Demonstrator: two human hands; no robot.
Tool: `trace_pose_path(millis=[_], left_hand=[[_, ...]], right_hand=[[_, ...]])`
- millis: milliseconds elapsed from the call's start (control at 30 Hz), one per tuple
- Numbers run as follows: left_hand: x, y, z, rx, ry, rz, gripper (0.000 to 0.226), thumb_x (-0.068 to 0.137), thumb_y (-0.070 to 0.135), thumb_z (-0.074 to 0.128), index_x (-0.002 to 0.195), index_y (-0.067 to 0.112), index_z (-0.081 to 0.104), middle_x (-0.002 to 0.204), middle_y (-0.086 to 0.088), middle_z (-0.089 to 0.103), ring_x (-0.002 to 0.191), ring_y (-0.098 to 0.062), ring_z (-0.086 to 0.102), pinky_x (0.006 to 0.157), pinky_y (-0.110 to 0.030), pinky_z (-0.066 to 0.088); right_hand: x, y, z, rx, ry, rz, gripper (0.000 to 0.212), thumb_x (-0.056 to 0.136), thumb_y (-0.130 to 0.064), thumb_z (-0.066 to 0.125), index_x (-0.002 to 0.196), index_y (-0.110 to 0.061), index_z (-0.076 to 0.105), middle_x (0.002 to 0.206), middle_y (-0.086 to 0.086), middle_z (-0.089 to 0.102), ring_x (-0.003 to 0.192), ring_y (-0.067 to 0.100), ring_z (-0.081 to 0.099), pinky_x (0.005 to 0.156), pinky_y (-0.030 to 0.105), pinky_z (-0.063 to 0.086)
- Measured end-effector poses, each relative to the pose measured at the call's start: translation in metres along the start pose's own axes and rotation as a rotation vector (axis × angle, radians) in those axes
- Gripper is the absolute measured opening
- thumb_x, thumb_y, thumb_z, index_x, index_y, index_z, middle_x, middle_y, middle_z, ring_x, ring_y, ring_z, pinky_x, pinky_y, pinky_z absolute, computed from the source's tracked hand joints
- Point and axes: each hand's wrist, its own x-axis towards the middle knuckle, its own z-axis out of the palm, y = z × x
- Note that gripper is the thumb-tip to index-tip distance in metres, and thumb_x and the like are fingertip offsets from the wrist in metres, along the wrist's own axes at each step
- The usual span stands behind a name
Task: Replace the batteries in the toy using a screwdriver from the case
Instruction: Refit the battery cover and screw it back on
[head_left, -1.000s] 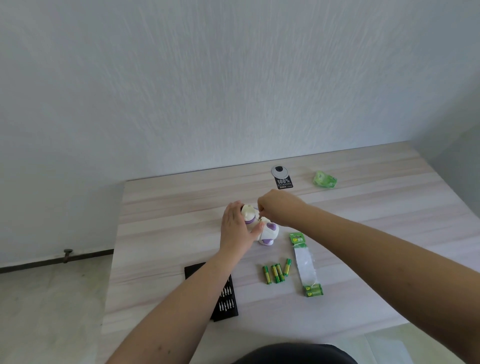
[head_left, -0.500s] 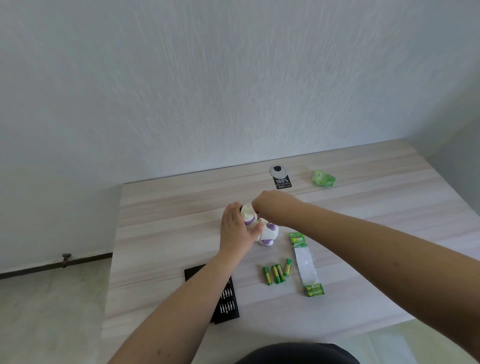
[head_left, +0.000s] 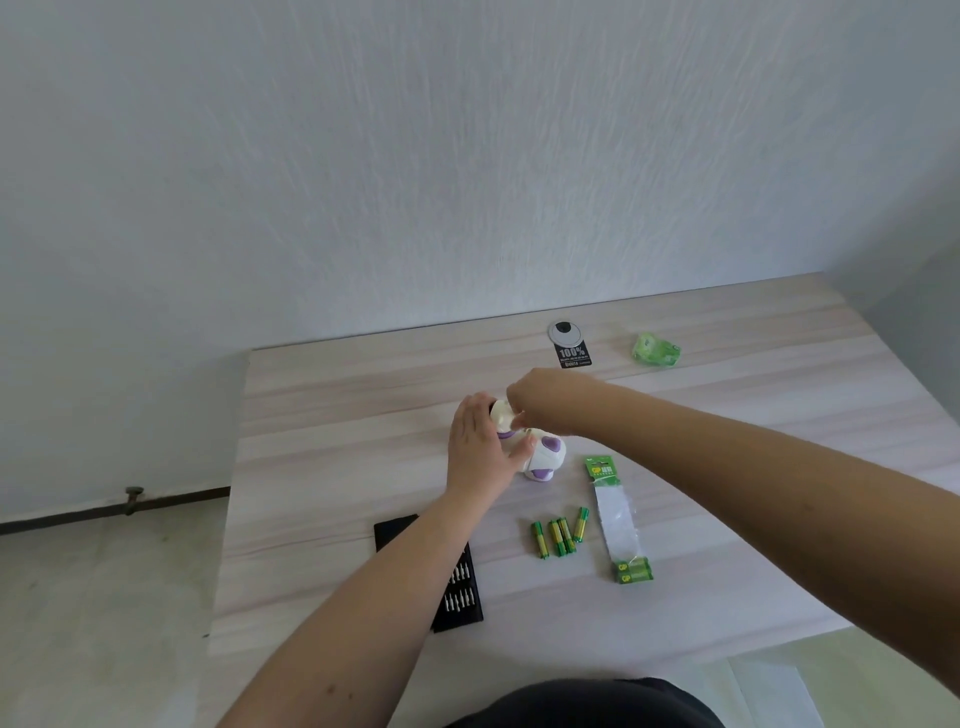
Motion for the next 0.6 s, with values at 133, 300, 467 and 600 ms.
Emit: trace_pose_path(millis=[133, 300, 467, 600], left_hand=[[0.001, 0.002, 0.0, -0.008, 0.021, 0.012, 0.065, 0.069, 0.057, 0.061, 0.111, 0.008, 0.052, 0.113, -0.005, 0.054, 0.111, -0.026, 0.052, 0.097, -0.04, 0.044], [-0.001, 0.0, 0.001, 0.0, 0.004, 0.011, 0.066, 0.069, 0.057, 0.059, 0.114, 0.009, 0.05, 0.116, -0.005, 0.053, 0.115, -0.027, 0.05, 0.1, -0.041, 0.042], [-0.001, 0.0, 0.0, 0.006, 0.007, 0.02, 0.069, 0.069, 0.059, 0.057, 0.115, 0.007, 0.05, 0.117, -0.006, 0.053, 0.116, -0.026, 0.049, 0.102, -0.039, 0.041], [0.001, 0.003, 0.0, 0.005, 0.026, 0.024, 0.066, 0.069, 0.057, 0.058, 0.112, 0.008, 0.052, 0.113, -0.006, 0.054, 0.112, -0.026, 0.051, 0.099, -0.038, 0.043]], right_hand=[[-0.003, 0.006, 0.003, -0.108, 0.062, -0.043, 0.037, 0.085, -0.003, 0.058, 0.056, -0.016, 0.039, 0.06, 0.0, 0.044, 0.064, 0.023, 0.052, 0.046, 0.024, 0.031], [-0.006, 0.008, 0.005, -0.117, 0.117, 0.011, 0.035, 0.096, -0.028, 0.054, 0.067, -0.008, 0.05, 0.076, 0.004, 0.05, 0.074, 0.025, 0.057, 0.05, 0.026, 0.035], [-0.012, 0.013, 0.004, -0.077, 0.09, 0.031, 0.035, 0.098, -0.041, 0.048, 0.092, -0.008, 0.06, 0.089, 0.007, 0.055, 0.084, 0.026, 0.058, 0.066, 0.03, 0.041], [-0.002, 0.005, 0.005, -0.082, 0.057, -0.007, 0.01, 0.081, -0.005, 0.066, 0.077, -0.011, 0.058, 0.077, 0.007, 0.062, 0.065, 0.023, 0.058, 0.052, 0.026, 0.039]])
